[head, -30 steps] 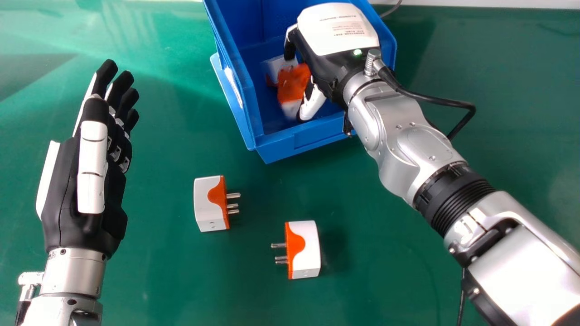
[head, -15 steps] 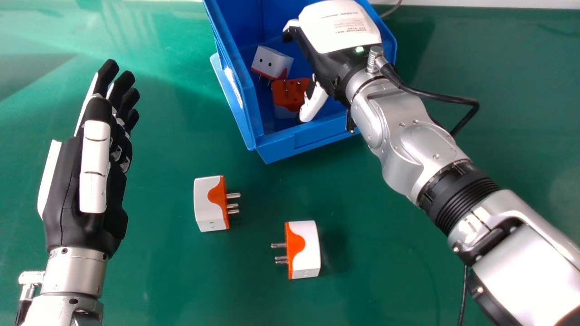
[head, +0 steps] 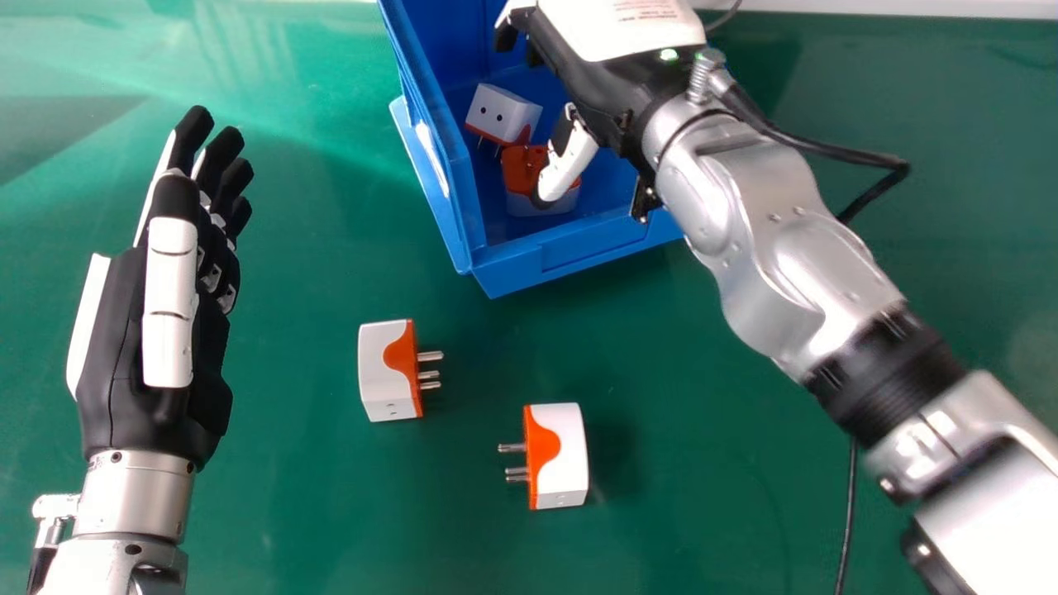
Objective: Pick all objects and put in blue box
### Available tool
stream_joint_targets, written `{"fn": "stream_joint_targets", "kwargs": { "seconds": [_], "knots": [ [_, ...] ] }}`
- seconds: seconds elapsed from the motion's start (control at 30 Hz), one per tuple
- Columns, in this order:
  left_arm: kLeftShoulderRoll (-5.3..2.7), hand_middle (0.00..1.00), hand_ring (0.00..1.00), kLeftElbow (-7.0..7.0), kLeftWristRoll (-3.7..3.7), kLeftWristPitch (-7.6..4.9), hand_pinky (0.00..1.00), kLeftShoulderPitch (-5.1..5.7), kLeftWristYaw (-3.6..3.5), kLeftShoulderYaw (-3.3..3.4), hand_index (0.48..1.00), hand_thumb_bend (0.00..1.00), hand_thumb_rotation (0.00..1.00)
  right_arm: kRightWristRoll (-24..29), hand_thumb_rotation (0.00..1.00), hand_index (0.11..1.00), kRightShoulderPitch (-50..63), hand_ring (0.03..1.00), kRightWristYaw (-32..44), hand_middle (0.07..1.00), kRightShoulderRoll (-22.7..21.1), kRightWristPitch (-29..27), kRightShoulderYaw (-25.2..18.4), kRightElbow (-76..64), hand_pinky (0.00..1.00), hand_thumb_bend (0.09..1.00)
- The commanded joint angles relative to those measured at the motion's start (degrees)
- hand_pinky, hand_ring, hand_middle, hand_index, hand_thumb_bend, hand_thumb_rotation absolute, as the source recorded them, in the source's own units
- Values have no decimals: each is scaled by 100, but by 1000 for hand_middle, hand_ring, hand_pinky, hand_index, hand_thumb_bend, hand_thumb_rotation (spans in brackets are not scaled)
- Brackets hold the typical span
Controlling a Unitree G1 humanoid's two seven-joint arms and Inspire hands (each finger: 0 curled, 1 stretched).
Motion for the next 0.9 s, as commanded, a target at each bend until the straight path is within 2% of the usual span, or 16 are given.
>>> {"fn": "stream_joint_targets", "kwargs": {
  "seconds": [0.0, 0.1, 0.2, 0.27, 0.43, 0.53, 0.7, 0.87],
  "knots": [
    [24, 954, 961, -103, -12, -48, 994, -14, -15, -4, 951, 693, 902, 12, 41, 705, 148, 610, 172, 684, -226, 51, -230, -782, 493, 873],
    [-31, 951, 959, -25, -108, -48, 992, -55, -28, 12, 948, 694, 893, -43, 31, 696, 483, 599, 557, 671, -440, 195, -384, -1641, 475, 871],
    [-48, 944, 956, 91, -134, -112, 985, -83, -64, 29, 942, 694, 872, -170, 42, 688, 817, 550, 866, 631, -629, 316, -472, -2377, 426, 872],
    [-49, 943, 955, 100, -155, -97, 986, -93, -75, 32, 940, 695, 865, -252, 53, 694, 1089, 545, 1051, 626, -733, 403, -516, -2868, 420, 864],
    [-49, 936, 949, 60, -95, -63, 976, -81, -1, 23, 933, 696, 859, -315, 68, 706, 1944, 581, 1154, 657, -820, 358, -677, -3851, 457, 848],
    [-41, 931, 945, 54, -158, -66, 969, -71, -43, 26, 926, 702, 855, -330, 74, 707, 2508, 618, 980, 681, -840, 201, -761, -4304, 498, 855],
    [-51, 932, 947, -30, -139, -28, 977, -27, -7, 14, 927, 701, 851, -412, 102, 705, 3309, 654, 935, 701, -865, 13, -886, -4981, 529, 853],
    [-67, 932, 948, 21, -137, -58, 977, -46, -2, 9, 928, 704, 849, -428, 129, 709, 4014, 668, 804, 710, -866, -229, -1013, -5466, 543, 826]
  ]
}}
